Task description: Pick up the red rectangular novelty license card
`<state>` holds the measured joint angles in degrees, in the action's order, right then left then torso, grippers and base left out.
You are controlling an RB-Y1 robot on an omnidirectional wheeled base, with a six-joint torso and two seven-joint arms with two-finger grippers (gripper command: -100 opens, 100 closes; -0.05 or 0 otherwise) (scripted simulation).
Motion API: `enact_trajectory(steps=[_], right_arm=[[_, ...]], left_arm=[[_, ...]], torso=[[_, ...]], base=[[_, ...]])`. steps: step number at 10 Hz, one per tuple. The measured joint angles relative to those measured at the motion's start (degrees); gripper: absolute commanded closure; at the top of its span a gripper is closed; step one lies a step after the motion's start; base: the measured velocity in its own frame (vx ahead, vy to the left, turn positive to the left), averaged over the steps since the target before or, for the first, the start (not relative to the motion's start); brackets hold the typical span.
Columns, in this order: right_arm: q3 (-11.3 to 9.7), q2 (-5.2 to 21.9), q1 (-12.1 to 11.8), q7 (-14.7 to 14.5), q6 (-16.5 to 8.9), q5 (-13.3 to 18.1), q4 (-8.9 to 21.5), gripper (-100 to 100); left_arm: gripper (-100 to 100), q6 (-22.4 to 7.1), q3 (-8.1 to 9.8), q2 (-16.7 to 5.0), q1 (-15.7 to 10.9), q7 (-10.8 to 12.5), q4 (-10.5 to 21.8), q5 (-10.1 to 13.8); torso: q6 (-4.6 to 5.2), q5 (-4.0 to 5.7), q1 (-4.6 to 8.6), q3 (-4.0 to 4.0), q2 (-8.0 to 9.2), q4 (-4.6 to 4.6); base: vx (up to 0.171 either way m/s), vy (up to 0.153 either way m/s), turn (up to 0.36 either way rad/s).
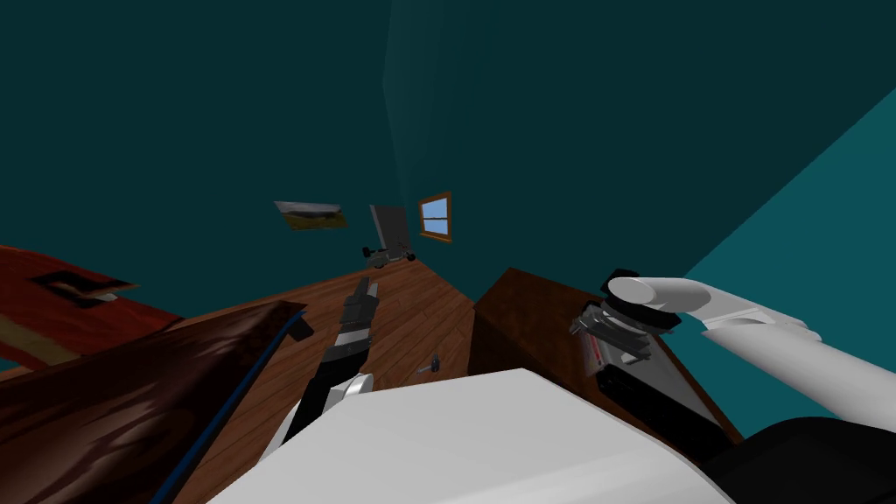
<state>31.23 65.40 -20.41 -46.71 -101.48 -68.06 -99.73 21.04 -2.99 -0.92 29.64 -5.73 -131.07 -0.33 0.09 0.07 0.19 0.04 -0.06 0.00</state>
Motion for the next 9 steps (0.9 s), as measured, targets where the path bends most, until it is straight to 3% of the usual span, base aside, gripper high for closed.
enact_trajectory(steps=[1,5,7,9], right_arm=[[-0.15,-0.05,0.05,-0.04,0.26,0.10,0.10,100],[-0.01,0.11,0.01,-0.04,0.15,0.17,0.12,100],[-0.01,0.11,0.01,-0.04,0.15,0.17,0.12,-100],[-0.13,1.26,-0.34,1.91,0.68,-0.09,1.13,-100]], left_arm=[[0,0.00,0.00,0.00,0.00,0.00,0.00,0.00],[0,0.00,0.00,0.00,0.01,0.00,0.00,0.00],[0,0.00,0.00,0.00,0.01,0.00,0.00,0.00],[0,0.00,0.00,0.00,0.02,0.00,0.00,0.00]], torso=[[0.02,-0.01,0.01,0.01,-0.03,0.00],[-0.14,0.20,0.09,0.19,-0.29,-0.10],[-0.14,0.20,0.09,0.21,-0.32,-0.11],[-0.13,0.15,-0.13,0.33,-0.54,-0.15]], base=[[0.000,0.000,0.000],[-0.001,-0.002,-0.007],[0.019,0.015,-0.038],[0.080,0.070,-0.100]])
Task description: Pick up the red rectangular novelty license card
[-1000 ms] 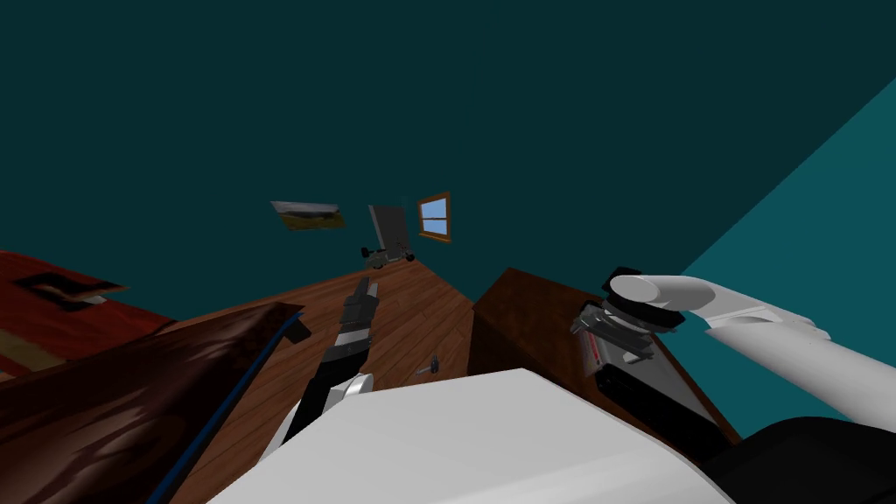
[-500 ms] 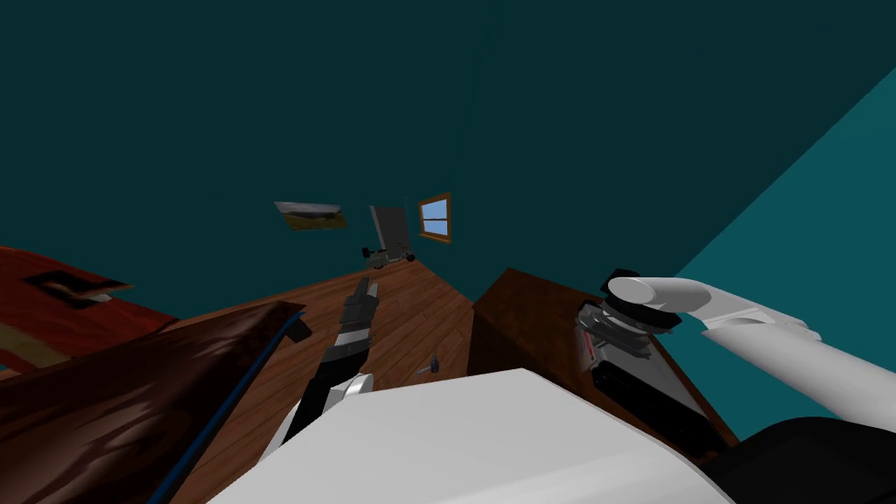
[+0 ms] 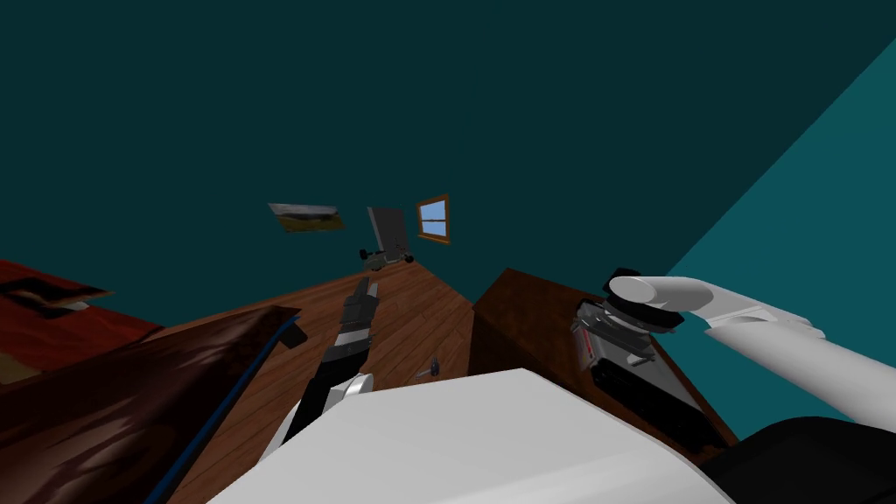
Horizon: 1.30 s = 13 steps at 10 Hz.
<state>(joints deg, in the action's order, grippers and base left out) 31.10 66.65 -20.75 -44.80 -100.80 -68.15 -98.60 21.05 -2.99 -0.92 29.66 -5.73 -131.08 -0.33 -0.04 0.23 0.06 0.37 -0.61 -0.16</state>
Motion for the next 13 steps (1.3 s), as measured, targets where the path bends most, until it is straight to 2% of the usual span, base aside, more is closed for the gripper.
enact_trajectory(steps=[5,13], right_arm=[[-0.06,4.30,-1.54,7.93,1.74,-1.11,3.55,-100],[-0.46,8.91,-2.67,18.99,4.01,-2.07,9.12,-100]], left_arm=[[0,0.00,-0.01,0.01,0.00,0.00,0.00,0.00],[0,0.00,0.00,0.00,0.00,0.00,0.00,0.00]], torso=[[-0.01,-0.07,-0.27,0.10,-0.17,-0.04],[-0.01,-0.01,-0.03,0.07,-0.12,-0.03]], base=[[0.087,0.105,-0.098],[0.064,0.062,-0.071]])
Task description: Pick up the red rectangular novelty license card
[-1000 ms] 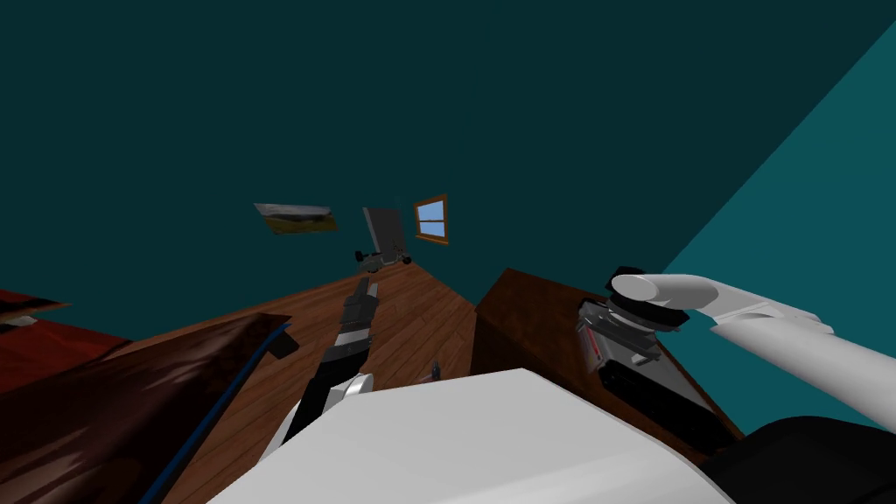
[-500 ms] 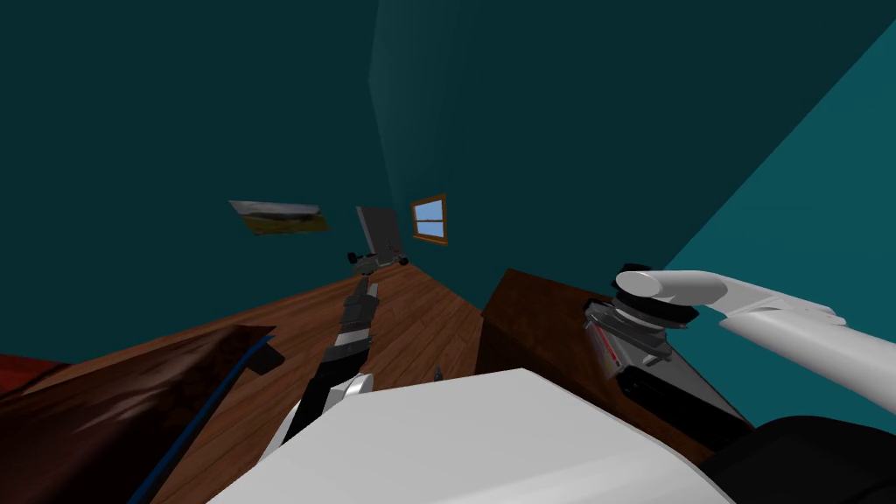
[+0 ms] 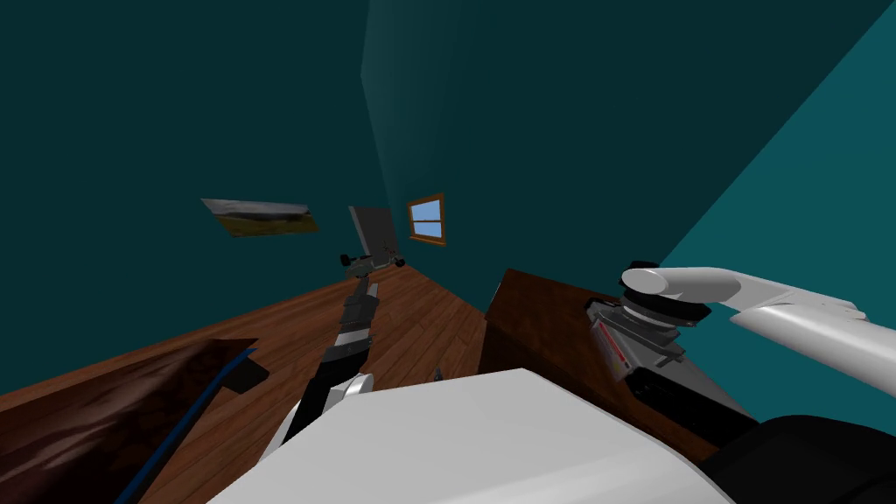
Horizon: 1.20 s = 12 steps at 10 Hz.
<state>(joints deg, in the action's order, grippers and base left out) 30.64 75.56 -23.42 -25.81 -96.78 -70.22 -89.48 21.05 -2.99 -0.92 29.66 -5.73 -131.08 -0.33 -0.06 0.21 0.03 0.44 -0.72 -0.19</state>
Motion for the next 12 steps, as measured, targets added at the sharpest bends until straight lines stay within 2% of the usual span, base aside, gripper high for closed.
enact_trajectory(steps=[6,8,12], right_arm=[[-0.54,3.54,-0.23,9.28,1.79,-0.71,5.87,-100],[0.26,4.60,-0.96,12.48,2.04,-1.01,7.78,-100],[0.20,5.87,-1.20,18.63,2.93,-1.19,10.85,-100]], left_arm=[[0,0.00,0.00,0.00,0.00,0.00,0.00,0.00],[0,0.00,0.00,0.00,0.00,0.00,0.00,0.00],[0,0.00,0.00,-0.01,-0.01,0.00,0.00,0.00]], torso=[[-0.01,0.01,0.04,-0.02,0.04,0.01],[-0.02,0.00,0.00,-0.01,0.03,0.00],[-0.05,0.05,0.23,-0.07,0.14,0.02]], base=[[0.067,0.065,-0.066],[0.068,0.077,-0.062],[0.054,0.044,-0.044]])
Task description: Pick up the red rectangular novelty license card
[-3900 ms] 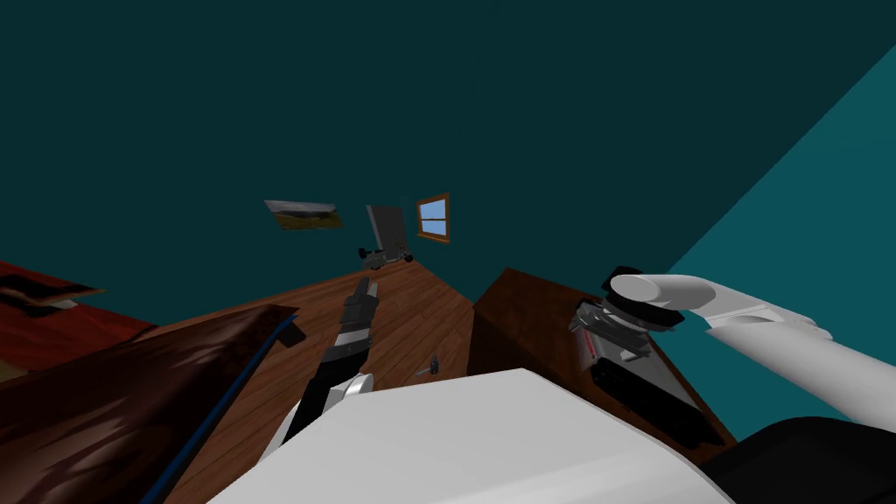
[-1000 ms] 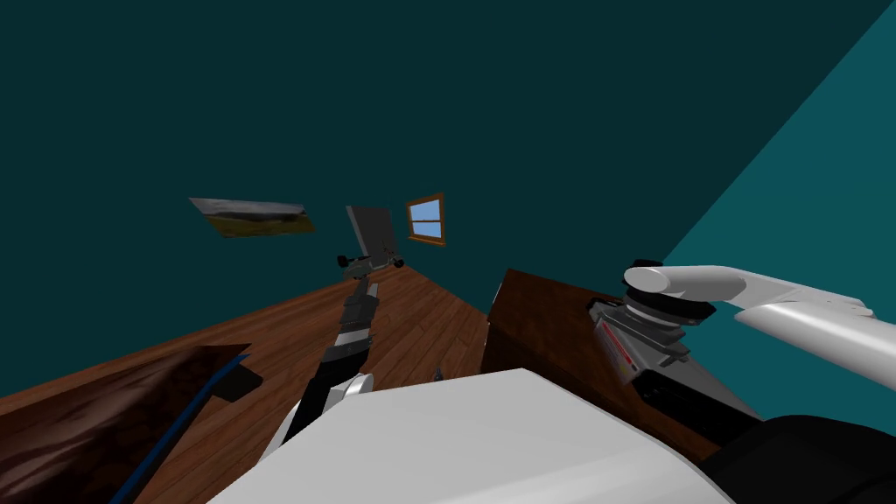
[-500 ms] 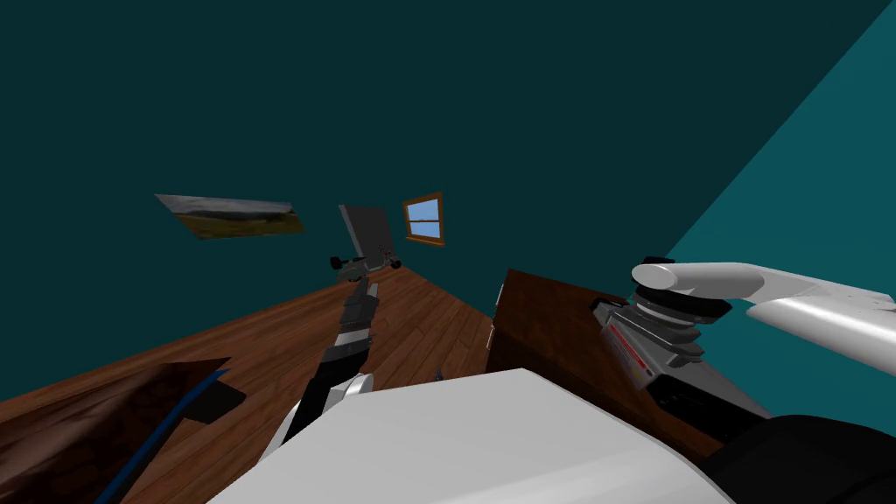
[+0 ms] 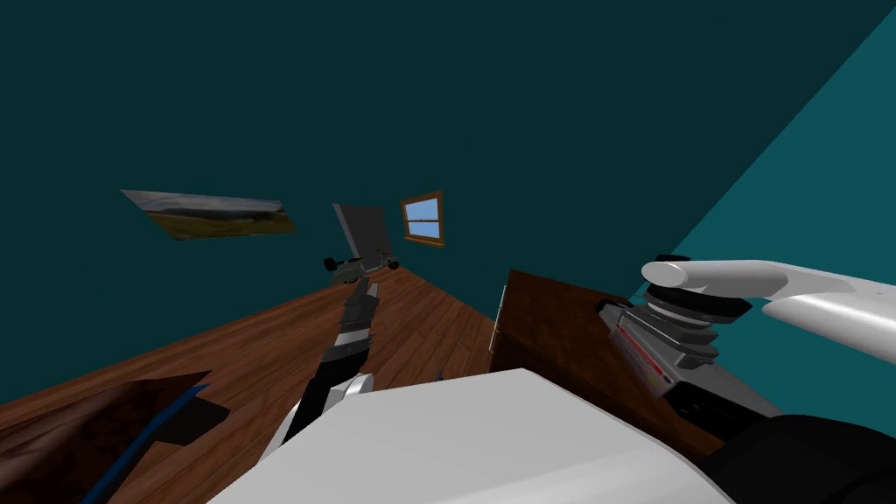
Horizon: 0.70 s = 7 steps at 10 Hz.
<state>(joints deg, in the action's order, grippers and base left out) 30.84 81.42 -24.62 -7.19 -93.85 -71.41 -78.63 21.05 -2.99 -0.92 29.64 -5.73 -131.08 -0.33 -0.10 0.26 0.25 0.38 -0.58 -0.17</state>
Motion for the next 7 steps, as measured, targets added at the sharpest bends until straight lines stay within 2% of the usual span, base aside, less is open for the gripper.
enact_trajectory(steps=[3,5,6,7], right_arm=[[-0.38,1.61,0.40,4.20,0.75,-0.33,4.44,-100],[0.07,1.84,0.02,7.00,0.84,-0.36,4.99,-100],[-0.06,2.36,0.22,8.18,1.11,-0.45,6.90,-100],[0.17,2.50,0.03,9.77,1.22,-0.46,7.44,-100]], left_arm=[[0,0.00,0.00,0.00,0.01,0.00,0.00,0.00],[0,0.00,0.00,0.00,0.00,0.00,0.00,0.00],[0,0.00,0.00,0.00,0.00,0.00,0.00,0.00],[0,0.00,0.00,0.00,0.00,0.00,0.00,0.00]], torso=[[0.02,-0.01,-0.09,0.05,-0.10,-0.01],[0.00,0.00,-0.02,-0.01,0.02,0.01],[0.03,0.00,-0.02,0.00,-0.02,0.00],[0.01,0.00,-0.03,0.02,-0.03,0.00]], base=[[0.060,0.048,-0.046],[0.037,0.029,-0.022],[0.053,0.038,-0.039],[0.059,0.055,-0.049]])
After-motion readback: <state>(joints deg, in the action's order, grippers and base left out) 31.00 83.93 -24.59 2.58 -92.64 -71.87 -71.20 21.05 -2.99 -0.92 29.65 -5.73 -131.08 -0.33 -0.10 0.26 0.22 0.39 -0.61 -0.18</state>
